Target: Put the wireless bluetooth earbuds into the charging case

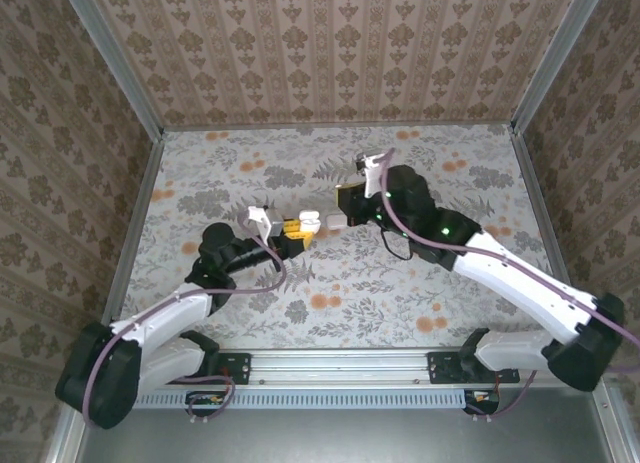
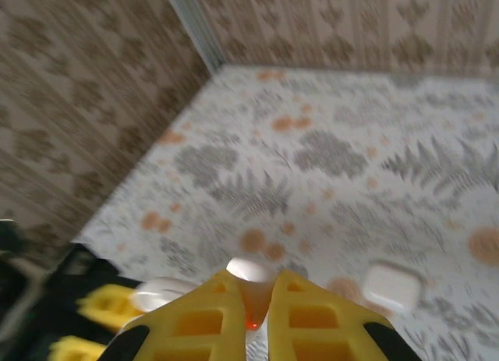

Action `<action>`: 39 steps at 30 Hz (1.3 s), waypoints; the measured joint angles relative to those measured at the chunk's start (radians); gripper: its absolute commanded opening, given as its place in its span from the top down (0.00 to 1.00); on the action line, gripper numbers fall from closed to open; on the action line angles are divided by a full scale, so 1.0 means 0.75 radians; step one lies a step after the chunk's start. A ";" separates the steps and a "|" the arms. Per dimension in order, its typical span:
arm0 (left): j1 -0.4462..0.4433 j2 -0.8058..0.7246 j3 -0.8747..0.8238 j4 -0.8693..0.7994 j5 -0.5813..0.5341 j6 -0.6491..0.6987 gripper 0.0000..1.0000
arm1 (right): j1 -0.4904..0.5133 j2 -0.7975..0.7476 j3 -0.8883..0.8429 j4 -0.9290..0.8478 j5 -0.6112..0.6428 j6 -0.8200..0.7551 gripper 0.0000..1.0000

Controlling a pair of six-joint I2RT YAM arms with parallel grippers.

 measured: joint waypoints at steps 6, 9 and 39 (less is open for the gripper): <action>-0.067 0.105 0.079 0.182 -0.004 -0.044 1.00 | 0.000 -0.069 -0.039 0.171 -0.152 -0.009 0.89; -0.098 0.113 0.093 0.220 -0.007 -0.049 1.00 | 0.000 -0.058 -0.049 0.188 -0.208 -0.015 0.89; -0.127 0.112 0.101 0.222 -0.070 -0.053 1.00 | 0.052 -0.033 -0.098 0.134 -0.233 -0.245 0.91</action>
